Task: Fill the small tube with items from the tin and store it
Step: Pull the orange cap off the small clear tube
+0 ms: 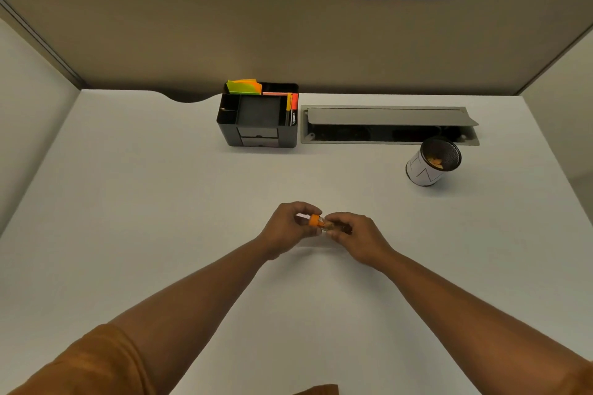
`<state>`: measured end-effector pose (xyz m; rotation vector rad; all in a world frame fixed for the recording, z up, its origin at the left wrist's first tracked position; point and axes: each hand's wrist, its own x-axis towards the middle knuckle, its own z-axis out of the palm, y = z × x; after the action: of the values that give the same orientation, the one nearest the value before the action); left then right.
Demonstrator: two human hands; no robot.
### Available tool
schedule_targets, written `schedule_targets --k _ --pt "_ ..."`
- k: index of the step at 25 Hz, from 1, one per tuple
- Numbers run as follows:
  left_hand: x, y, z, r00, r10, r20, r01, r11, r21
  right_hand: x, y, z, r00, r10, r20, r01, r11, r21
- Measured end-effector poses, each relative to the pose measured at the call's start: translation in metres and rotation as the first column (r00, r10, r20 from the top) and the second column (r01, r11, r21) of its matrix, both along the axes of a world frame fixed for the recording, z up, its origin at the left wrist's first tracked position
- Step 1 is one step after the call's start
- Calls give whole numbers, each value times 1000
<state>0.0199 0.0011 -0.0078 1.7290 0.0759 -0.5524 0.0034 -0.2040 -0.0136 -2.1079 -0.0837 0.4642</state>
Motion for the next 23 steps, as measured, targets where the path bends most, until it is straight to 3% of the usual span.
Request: schedule_targets --k 10,17,23 --pt "6 -2 13 999 1 54 1 999 -35 10 -3 14 999 14 36 -15 1000 27" --pt "2 -10 15 991 115 70 -111 992 -55 7 -3 17 991 -55 120 55 998 7" --pt "7 0 21 998 -28 50 29 999 -16 3 -3 20 998 -8 69 8 1000 6"
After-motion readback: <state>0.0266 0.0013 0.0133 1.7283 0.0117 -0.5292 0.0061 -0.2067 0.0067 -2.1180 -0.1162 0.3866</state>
